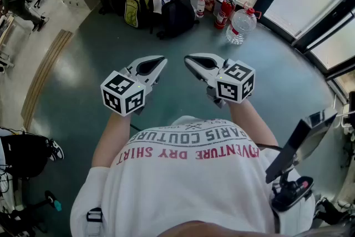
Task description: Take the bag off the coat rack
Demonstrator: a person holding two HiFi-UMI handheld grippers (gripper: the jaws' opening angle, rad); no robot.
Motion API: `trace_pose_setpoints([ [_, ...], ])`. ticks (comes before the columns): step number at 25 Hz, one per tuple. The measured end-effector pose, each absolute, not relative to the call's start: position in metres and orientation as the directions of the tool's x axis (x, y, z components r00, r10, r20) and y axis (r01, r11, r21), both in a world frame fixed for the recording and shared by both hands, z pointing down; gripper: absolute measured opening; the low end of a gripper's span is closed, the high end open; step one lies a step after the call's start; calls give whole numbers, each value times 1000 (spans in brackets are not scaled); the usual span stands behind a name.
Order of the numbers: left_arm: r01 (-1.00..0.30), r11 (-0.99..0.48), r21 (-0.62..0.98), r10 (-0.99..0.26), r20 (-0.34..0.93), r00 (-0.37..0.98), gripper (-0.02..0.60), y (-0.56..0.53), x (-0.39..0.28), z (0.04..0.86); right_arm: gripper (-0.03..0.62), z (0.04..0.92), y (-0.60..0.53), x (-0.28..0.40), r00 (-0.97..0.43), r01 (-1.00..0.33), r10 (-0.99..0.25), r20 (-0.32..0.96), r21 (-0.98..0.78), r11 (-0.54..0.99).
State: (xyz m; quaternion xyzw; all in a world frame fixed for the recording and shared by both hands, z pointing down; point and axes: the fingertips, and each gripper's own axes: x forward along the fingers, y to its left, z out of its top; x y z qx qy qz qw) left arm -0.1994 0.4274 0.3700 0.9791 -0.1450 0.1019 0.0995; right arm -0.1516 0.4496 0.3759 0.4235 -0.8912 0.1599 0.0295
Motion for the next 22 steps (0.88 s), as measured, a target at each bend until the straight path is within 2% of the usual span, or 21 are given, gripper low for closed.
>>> trace_pose_setpoints([
  [22,-271,-944,187,-224,239,945,0,433,-195,381,-2,393,457,-152,-647,-759,-729,223,-281,588],
])
